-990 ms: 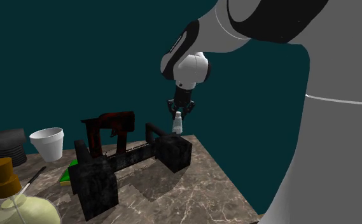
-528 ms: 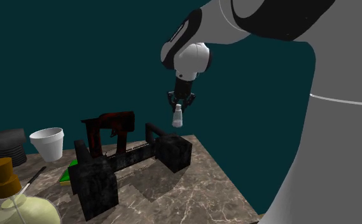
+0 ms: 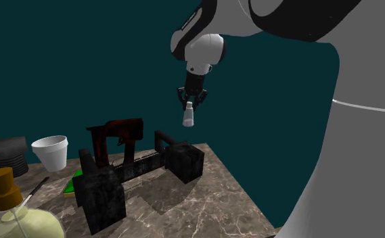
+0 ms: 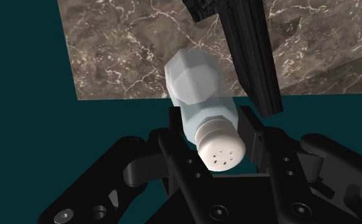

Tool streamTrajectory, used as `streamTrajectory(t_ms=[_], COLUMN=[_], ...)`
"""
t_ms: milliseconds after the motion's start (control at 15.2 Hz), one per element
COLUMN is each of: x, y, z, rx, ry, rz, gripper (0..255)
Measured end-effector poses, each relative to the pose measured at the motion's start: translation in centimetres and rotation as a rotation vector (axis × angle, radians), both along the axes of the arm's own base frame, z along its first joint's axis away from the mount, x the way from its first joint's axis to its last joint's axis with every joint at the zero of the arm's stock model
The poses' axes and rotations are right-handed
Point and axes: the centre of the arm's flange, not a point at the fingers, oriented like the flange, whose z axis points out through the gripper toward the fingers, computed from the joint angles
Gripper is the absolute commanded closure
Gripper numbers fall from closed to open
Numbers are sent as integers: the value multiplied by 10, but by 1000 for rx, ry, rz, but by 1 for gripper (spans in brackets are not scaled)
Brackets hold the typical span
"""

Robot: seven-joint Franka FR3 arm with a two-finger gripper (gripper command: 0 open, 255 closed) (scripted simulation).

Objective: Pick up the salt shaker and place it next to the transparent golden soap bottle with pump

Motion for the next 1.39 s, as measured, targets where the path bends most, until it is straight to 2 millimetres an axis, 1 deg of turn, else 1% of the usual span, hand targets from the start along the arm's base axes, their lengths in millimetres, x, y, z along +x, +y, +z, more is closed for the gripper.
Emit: streamTrajectory(t_ms=[660,1386], x=[1,0], y=[-3,-1], z=[52,109], rx=[0,0], ry=[0,0], rz=[0,0], gripper=[255,255])
